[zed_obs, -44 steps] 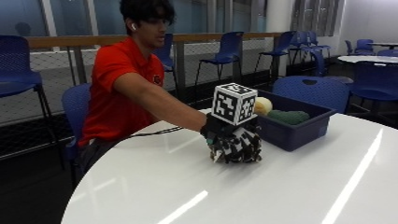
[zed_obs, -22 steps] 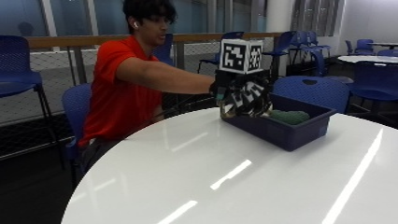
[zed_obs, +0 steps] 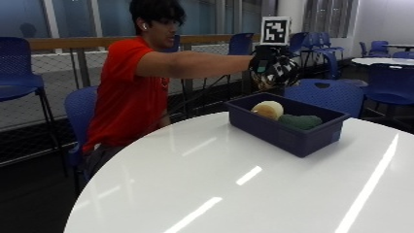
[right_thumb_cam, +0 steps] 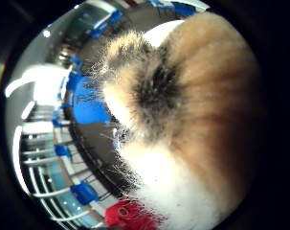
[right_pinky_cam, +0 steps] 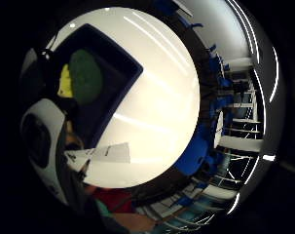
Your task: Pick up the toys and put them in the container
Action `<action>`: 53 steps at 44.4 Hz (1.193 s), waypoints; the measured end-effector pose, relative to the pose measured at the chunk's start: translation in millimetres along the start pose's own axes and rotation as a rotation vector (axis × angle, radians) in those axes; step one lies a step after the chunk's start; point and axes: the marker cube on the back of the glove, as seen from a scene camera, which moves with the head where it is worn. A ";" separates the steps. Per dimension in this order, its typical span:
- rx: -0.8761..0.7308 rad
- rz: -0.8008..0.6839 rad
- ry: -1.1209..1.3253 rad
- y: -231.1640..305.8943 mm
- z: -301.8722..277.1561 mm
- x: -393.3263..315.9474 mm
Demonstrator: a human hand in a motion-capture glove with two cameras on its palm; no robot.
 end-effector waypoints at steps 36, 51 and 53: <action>-0.151 -0.011 -0.005 35.7 13.9 67.2; -0.212 0.118 -0.038 81.0 67.5 158.6; -0.213 0.133 -0.043 86.8 75.5 168.2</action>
